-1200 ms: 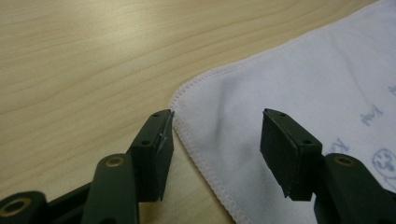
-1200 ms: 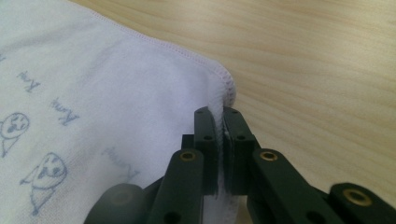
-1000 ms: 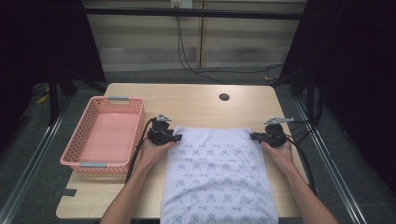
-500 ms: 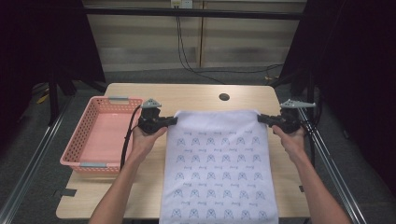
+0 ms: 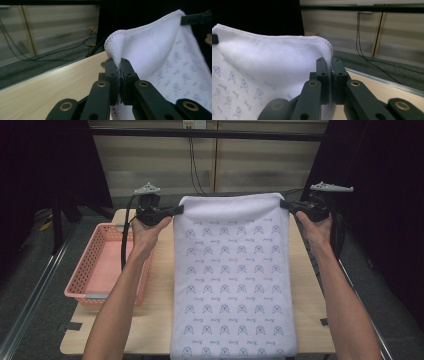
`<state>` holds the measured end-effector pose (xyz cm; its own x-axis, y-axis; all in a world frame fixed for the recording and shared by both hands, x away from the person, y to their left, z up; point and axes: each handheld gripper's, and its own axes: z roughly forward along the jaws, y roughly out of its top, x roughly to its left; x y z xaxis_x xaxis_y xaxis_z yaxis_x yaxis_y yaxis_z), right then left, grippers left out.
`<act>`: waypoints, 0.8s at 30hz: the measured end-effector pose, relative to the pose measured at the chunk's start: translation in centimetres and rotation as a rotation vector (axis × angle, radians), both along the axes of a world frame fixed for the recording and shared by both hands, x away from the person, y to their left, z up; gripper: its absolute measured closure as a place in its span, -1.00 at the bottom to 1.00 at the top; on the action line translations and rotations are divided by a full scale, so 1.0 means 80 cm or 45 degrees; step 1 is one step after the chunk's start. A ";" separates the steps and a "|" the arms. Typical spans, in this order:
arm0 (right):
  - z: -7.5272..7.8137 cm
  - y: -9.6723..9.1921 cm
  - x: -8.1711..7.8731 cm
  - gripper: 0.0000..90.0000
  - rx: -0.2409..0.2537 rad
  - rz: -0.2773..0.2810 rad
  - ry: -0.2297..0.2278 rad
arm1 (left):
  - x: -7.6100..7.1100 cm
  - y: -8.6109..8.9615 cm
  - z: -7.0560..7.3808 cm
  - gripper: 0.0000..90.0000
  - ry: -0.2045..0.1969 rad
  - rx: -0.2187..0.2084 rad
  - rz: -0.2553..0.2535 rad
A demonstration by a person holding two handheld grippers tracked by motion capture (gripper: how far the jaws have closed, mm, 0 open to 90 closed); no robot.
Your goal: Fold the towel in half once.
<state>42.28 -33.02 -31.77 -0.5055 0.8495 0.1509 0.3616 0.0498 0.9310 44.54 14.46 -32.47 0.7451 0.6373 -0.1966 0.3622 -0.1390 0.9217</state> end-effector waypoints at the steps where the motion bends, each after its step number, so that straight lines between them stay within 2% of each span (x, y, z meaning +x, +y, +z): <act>1: 0.001 0.000 -0.004 0.92 0.013 0.002 -0.001 | -0.004 0.000 -0.004 0.93 0.005 0.020 -0.003; 2: -0.002 -0.001 -0.009 0.92 0.012 0.008 0.006 | -0.009 0.000 -0.010 0.93 0.015 0.046 -0.012; 7: -0.036 -0.003 -0.051 0.92 -0.028 0.069 0.080 | -0.051 0.003 -0.043 0.93 0.062 0.061 -0.080; 11: -0.059 -0.008 -0.101 0.93 -0.024 0.124 0.125 | -0.090 0.008 -0.062 0.93 0.080 0.070 -0.139; 13: -0.067 -0.009 -0.128 0.93 -0.038 0.154 0.151 | -0.110 0.011 -0.067 0.93 0.101 0.080 -0.149; 15: -0.075 -0.008 -0.155 0.93 -0.050 0.184 0.182 | -0.132 0.013 -0.077 0.93 0.130 0.060 -0.182; 16: -0.078 -0.008 -0.168 0.93 -0.066 0.196 0.191 | -0.143 0.012 -0.084 0.93 0.143 0.083 -0.184; 18: -0.086 -0.008 -0.196 0.93 -0.045 0.227 0.213 | -0.164 0.012 -0.098 0.93 0.169 0.119 -0.204; 20: -0.098 -0.005 -0.220 0.93 -0.079 0.250 0.254 | -0.185 0.017 -0.110 0.93 0.187 0.123 -0.228; 22: -0.114 -0.004 -0.243 0.93 -0.068 0.276 0.307 | -0.201 0.024 -0.122 0.93 0.234 0.126 -0.231; 24: -0.128 -0.001 -0.264 0.93 -0.106 0.284 0.355 | -0.219 0.030 -0.135 0.93 0.287 0.126 -0.240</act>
<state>21.19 -33.10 -42.04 -0.6288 0.7384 0.2438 0.5724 0.2273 0.7878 27.04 16.87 -43.23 0.7966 0.5164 -0.3143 0.5152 -0.3080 0.7998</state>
